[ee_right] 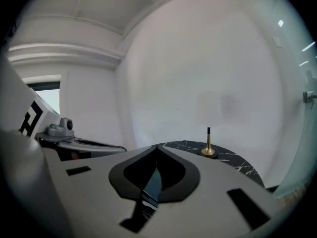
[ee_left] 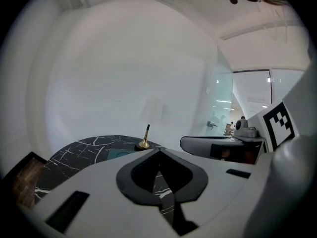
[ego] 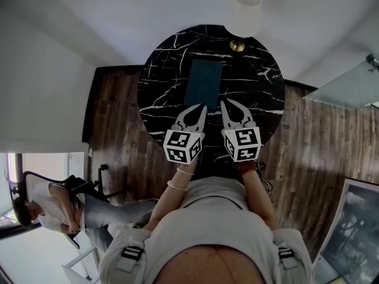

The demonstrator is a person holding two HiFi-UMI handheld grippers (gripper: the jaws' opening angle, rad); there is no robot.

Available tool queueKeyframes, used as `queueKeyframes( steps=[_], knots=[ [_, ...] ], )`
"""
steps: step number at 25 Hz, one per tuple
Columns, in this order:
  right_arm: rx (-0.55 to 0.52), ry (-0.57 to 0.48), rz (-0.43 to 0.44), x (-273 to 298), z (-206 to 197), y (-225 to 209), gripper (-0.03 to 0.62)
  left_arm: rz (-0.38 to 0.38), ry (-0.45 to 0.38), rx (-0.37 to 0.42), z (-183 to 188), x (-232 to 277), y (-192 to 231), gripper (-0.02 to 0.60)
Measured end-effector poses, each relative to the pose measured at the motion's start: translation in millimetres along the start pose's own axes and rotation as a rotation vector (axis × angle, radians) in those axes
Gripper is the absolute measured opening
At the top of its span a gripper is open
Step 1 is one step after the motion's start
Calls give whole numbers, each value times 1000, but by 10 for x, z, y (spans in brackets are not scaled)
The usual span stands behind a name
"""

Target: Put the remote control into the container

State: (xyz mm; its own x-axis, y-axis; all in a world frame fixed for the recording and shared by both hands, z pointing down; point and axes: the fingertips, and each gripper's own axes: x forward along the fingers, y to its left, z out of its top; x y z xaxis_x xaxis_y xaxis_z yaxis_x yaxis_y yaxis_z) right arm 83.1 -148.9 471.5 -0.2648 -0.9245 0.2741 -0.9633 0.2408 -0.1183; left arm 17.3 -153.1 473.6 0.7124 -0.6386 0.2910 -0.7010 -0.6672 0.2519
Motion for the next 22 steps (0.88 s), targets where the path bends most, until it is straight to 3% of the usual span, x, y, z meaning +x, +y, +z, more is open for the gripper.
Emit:
queueKeyframes(
  steps=[22],
  knots=[
    [-15, -13, 9, -136, 8, 104, 11, 19, -35, 12, 36, -201, -81, 8]
  ],
)
